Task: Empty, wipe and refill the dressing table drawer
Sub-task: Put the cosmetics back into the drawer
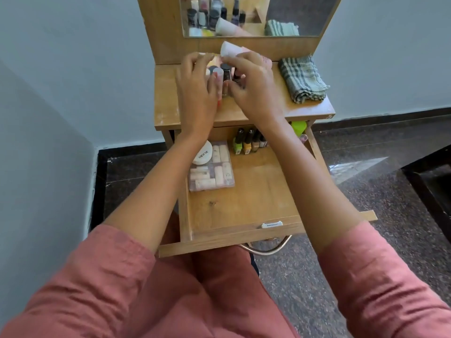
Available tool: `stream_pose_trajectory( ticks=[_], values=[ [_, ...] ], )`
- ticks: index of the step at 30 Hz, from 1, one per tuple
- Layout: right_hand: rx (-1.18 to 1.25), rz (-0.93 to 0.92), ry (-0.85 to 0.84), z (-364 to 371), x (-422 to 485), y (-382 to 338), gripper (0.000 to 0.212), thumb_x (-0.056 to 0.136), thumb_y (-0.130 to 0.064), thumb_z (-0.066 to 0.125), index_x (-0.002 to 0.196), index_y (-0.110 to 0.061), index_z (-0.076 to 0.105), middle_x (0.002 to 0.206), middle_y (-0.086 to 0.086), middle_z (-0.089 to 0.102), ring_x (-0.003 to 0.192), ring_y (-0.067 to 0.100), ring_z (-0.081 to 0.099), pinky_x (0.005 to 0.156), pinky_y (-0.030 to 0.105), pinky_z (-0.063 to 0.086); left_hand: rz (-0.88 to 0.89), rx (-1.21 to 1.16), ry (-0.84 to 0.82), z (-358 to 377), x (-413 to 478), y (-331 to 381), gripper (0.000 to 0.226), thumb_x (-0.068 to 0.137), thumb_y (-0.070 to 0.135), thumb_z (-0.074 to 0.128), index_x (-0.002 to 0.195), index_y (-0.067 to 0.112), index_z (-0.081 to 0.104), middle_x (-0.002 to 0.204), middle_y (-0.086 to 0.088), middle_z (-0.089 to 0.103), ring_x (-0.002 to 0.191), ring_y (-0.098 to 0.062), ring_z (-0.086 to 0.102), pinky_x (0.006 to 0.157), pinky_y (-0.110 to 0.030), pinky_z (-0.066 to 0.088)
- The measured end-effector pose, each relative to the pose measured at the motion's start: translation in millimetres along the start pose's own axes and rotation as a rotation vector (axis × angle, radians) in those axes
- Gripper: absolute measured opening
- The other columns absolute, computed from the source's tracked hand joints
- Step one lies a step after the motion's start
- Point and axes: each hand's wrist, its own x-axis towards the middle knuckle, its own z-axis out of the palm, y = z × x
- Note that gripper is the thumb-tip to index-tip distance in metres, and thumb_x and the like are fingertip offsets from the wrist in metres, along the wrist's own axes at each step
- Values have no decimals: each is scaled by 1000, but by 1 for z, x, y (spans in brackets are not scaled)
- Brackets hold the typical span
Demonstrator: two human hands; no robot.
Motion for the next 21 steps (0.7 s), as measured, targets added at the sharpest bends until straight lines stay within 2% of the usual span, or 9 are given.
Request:
stream_pose_trajectory(
  ticks=[2,4,5,6,10,13,16,18,21],
  values=[
    [-41,0,-42,6,6,-3,34,83,-7,54,117,-5,60,113,11,58,107,17,50,89,1,31,0,1,-51,-1,2,-5,29,91,14,45,115,8,59,117,-10,53,108,-21,48,83,-9,33],
    [-49,-7,-80,13,8,-2,32,84,-6,52,115,-5,61,113,13,57,108,25,53,89,30,46,17,0,-79,-1,3,-7,27,91,13,45,110,4,62,111,-12,56,103,-22,51,77,-8,34],
    [-70,-5,-94,16,8,-1,32,84,-6,51,114,-5,61,113,14,57,106,28,53,87,40,47,17,2,-83,-1,3,-7,26,90,12,46,108,3,63,109,-13,56,101,-22,51,76,-8,34],
    [-97,1,-104,18,8,1,31,84,-6,50,114,-5,61,113,13,56,106,29,52,86,43,46,9,1,-83,-2,3,-7,25,90,10,47,107,3,63,109,-13,56,101,-22,51,77,-9,34],
    [-110,17,-90,20,10,2,26,84,-6,51,109,-5,60,114,11,56,104,26,52,83,38,46,-25,2,-102,-4,4,-6,24,90,8,49,108,4,63,111,-12,58,104,-22,53,80,-13,37],
    [-85,28,-75,20,11,2,15,82,-5,53,95,-4,60,103,8,60,98,22,53,76,32,44,-19,7,-111,-6,5,-7,21,89,8,51,105,6,65,110,-11,61,103,-23,55,83,-22,45],
    [-28,36,-65,14,9,3,13,78,0,54,88,-3,62,94,9,64,86,18,54,74,32,46,-26,-40,-118,-10,2,-7,19,85,7,55,100,6,66,105,-12,63,98,-23,57,82,-33,51],
    [-2,53,-68,7,6,5,16,78,0,56,92,-3,63,93,9,65,82,12,54,75,30,48,-32,-71,-133,-12,-2,-4,17,84,8,57,98,7,67,101,-11,63,93,-21,59,79,-34,51],
    [11,74,-83,-9,-2,7,21,79,-1,59,99,-5,65,90,4,66,80,10,57,76,25,50,-44,-128,-181,-12,-11,6,15,83,9,61,97,7,68,99,-9,62,87,-15,59,75,-25,52]
  ],
)
